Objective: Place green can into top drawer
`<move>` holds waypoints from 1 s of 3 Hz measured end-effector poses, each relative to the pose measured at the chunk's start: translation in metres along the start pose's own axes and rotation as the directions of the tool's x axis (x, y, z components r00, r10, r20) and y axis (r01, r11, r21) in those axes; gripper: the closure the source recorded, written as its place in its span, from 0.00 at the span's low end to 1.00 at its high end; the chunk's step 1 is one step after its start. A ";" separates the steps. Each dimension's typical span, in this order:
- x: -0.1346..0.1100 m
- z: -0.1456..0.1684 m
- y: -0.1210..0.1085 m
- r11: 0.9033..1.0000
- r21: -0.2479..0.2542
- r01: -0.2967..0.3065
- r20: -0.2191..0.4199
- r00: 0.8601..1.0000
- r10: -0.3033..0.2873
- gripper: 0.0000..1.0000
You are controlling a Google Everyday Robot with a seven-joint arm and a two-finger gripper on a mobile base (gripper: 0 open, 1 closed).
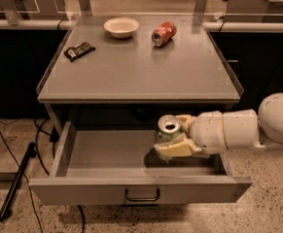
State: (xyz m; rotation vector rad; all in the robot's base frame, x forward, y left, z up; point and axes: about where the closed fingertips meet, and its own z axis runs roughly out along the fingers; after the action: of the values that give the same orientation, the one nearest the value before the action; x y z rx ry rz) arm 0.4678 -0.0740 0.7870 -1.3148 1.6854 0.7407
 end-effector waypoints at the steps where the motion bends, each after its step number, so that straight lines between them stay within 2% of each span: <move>1: 0.037 0.023 0.009 1.000 -0.021 0.014 -0.017 1.000 -0.015 1.00; 2: 0.062 0.051 0.012 0.998 -0.038 0.042 -0.004 0.999 -0.042 1.00; 3: 0.073 0.075 0.010 0.995 -0.050 0.083 0.005 0.997 -0.083 1.00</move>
Offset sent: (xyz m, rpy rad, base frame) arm -0.0005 0.0301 -0.1210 -0.0044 -0.0404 0.0768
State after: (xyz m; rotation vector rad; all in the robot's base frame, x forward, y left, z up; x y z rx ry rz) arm 0.4720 -0.0410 0.6872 -1.4093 1.6089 0.7392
